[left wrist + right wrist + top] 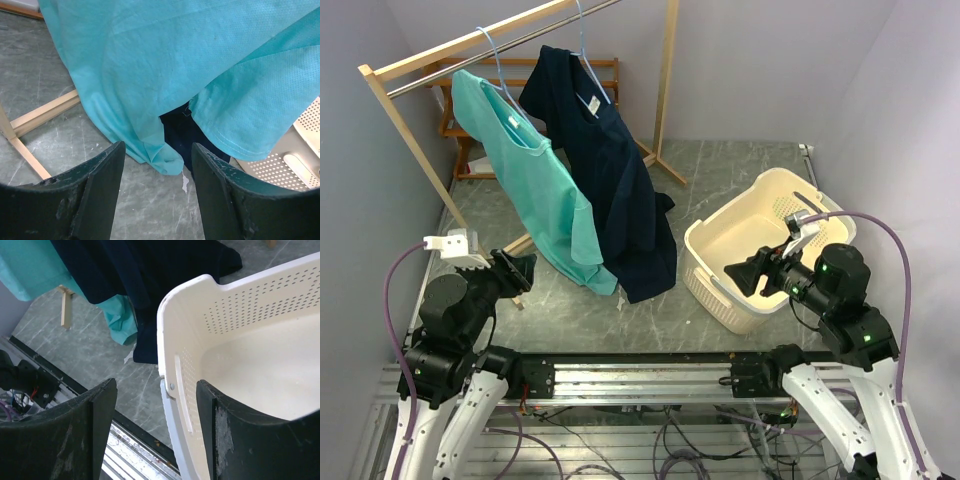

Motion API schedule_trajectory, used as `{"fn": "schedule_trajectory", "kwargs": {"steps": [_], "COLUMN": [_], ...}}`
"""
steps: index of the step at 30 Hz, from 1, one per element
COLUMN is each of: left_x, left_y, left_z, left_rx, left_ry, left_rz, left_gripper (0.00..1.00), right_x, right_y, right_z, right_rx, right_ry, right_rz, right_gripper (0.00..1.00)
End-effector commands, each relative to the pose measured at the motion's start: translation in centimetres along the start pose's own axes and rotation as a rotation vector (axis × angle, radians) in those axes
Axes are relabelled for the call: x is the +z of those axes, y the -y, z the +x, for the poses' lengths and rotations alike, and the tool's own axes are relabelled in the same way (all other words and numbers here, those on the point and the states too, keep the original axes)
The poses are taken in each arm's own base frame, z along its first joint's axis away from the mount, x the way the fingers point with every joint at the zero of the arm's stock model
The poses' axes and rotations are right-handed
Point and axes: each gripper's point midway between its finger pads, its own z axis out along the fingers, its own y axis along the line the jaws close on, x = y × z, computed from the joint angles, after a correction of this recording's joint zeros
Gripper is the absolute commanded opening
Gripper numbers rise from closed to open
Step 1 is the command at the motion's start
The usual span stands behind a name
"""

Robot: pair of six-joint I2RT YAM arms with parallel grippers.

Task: Remove the t-shirt from the hanger

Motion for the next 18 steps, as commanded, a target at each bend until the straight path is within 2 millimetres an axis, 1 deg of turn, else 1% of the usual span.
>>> {"fn": "schedule_trajectory", "kwargs": {"steps": [1,7,11,12,13,16,17,18], "left_x": [-0.6,-0.6,-0.7,-0.6,-0.7,-0.6,-0.6,-0.6], "left_y": [0.4,0.4,0.5,0.5,0.5,0.5,0.5,0.5], "left_z": [-1.0,-1.0,-1.1,-1.1,-1.1,-1.0,-1.0,-1.0], "left_rx": [-0.011,-0.01,-0.01,-0.01,-0.01,-0.01,-0.01,-0.01], "left_ry": [0.033,0.033,0.034,0.033,0.034,0.029,0.029,0.029], "left_rz": [0.011,0.011,0.012,0.013,0.014,0.012,0.011,0.011], "left_gripper": [0.66,0.67,0.67,0.67,0.66,0.66,0.66,0.66], "right_x": [0.0,0.4,0.2,0.2,0.1,0.0,-0.2,0.4], "right_y": [-0.3,-0.7,-0.8,-0.9,-1.2,-2.8,-3.5,-3.7], "right_z": [-0.2,-0.2,-0.6,-0.9,-1.5,-4.4,-6.3,-7.6], "right_rx": [-0.019,-0.021,-0.024,-0.024,-0.023,-0.034,-0.04,-0.032], "right_ry": [0.009,-0.014,0.001,0.014,0.03,0.087,0.116,0.113], "right_rz": [-0.019,-0.044,-0.045,-0.049,-0.059,-0.117,-0.137,-0.139], "right_gripper": [0.65,0.65,0.65,0.66,0.66,0.66,0.65,0.64]}}
